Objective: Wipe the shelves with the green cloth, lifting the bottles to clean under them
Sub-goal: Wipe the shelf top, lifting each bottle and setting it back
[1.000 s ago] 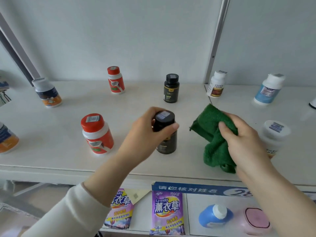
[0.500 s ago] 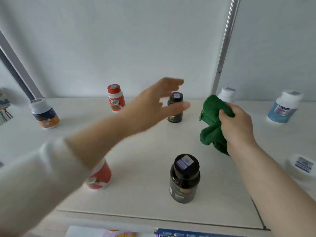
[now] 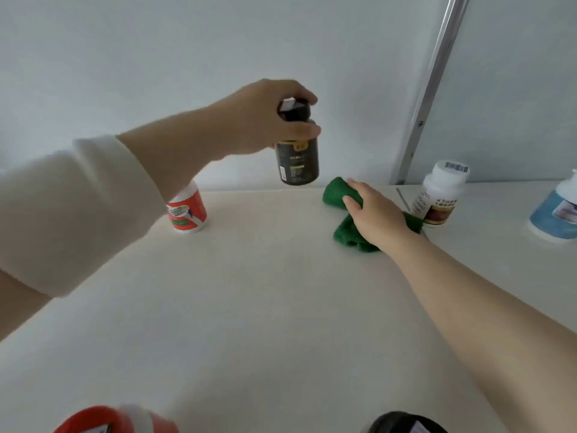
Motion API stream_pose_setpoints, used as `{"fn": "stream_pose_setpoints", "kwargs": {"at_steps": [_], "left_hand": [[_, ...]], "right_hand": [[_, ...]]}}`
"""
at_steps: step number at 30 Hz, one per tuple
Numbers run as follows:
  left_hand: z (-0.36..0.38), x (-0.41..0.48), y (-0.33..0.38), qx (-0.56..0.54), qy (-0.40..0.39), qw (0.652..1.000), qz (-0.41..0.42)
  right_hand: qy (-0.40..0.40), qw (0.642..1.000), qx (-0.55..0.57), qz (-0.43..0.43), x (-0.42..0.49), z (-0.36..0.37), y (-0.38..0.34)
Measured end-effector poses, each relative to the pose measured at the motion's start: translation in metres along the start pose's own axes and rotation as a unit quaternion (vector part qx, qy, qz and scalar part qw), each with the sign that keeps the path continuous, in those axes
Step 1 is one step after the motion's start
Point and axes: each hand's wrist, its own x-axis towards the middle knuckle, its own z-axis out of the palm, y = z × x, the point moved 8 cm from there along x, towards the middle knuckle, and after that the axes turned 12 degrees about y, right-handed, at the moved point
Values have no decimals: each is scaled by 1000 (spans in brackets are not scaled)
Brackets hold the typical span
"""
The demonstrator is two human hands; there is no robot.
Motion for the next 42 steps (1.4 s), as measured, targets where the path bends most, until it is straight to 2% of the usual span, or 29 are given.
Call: {"fn": "stream_pose_setpoints", "kwargs": {"at_steps": [4,7,10,12,13,15,16,17,20,24,31,33,36,39,42], "left_hand": [[-38,2,-2,5,61,998,6],[-42,-2,-6,-1,60,998,-4],[-42,-6,-5,-7,49,999,-9],[-42,-8,-3,-12,44,999,-8],[-43,-8,-2,-13,44,999,-6],[-48,-9,-2,-6,50,999,-3],[-50,-8,-4,-1,54,999,-1],[-53,-7,-6,4,59,998,-1],[-59,-7,-14,21,79,997,6],[-62,-12,-16,32,87,996,8],[-56,-15,-12,4,64,998,11],[-56,-16,-8,6,65,998,21],[-55,-15,-6,22,71,997,36],[-53,-14,-7,35,71,996,36],[-45,-16,-6,49,59,996,40]], "right_hand": [[-97,990,53,-84,-14,19,-27],[-202,956,122,-175,-61,23,-51],[-284,929,159,-179,-81,19,-62],[-245,936,200,-154,-59,10,-66],[-185,950,213,-136,-39,5,-66],[-34,979,163,-114,0,0,-62],[11,986,121,-111,12,6,-63],[16,990,87,-112,20,19,-66],[-75,983,49,-161,21,69,-89],[-179,953,90,-226,-9,82,-112],[-332,913,138,-192,-54,44,-91],[-318,919,180,-149,-39,33,-91],[-197,952,187,-144,-12,32,-100],[-237,943,124,-197,-29,62,-110],[-285,931,147,-177,-51,59,-101]]}}
